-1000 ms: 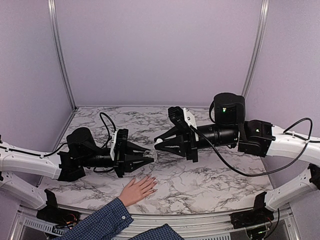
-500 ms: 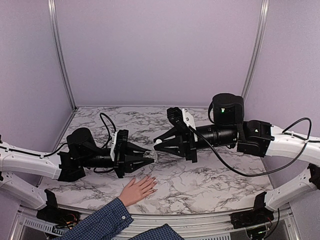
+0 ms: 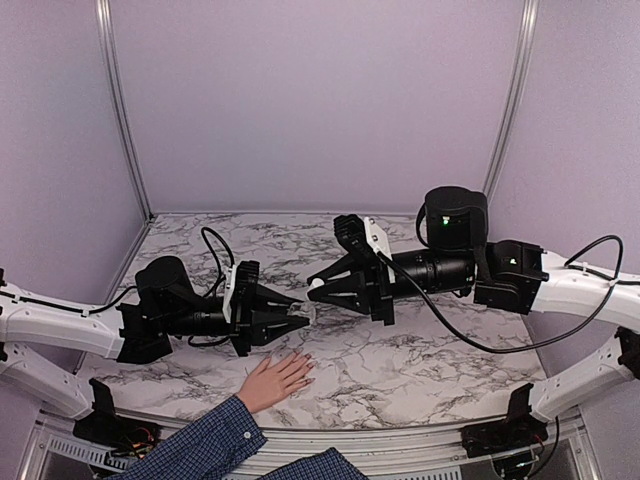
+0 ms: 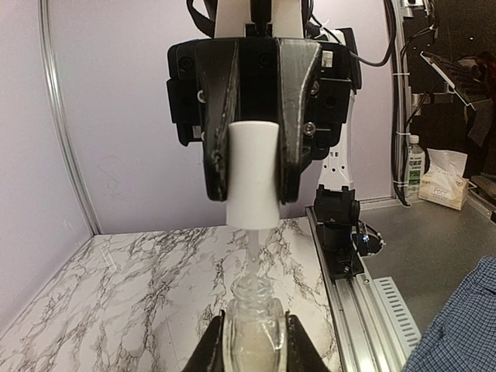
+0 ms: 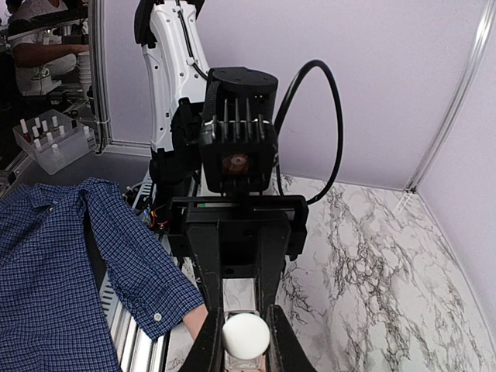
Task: Paint the nails
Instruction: Close the cap of the nail polish bottle.
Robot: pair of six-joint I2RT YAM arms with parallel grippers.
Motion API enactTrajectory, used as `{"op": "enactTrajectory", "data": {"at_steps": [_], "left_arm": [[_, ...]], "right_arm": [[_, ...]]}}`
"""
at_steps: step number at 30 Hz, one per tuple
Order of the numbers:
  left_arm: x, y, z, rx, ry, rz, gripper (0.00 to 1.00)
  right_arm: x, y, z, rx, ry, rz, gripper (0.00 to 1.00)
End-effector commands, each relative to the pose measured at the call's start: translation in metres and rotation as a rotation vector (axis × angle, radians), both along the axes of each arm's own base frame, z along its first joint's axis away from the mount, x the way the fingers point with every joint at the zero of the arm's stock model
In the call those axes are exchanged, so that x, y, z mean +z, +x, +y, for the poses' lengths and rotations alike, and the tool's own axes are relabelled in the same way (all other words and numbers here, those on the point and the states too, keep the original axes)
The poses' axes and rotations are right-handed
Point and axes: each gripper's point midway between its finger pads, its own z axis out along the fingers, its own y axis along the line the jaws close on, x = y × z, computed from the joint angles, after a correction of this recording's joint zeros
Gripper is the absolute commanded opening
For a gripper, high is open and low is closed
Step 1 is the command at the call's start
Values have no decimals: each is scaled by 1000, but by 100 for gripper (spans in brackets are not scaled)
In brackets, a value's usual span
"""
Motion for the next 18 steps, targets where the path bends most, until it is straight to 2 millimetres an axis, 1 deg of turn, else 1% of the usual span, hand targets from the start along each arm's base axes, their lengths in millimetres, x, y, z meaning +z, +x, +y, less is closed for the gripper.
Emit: {"op": "enactTrajectory", "data": {"at_steps": [1, 18], "left_arm": [[13, 0, -2, 7, -32, -34, 0], [8, 3, -2, 20, -19, -32, 0]], "right_arm": [[19, -3, 3, 14, 44, -16, 0], [20, -3, 4, 13, 47, -17, 0]]}}
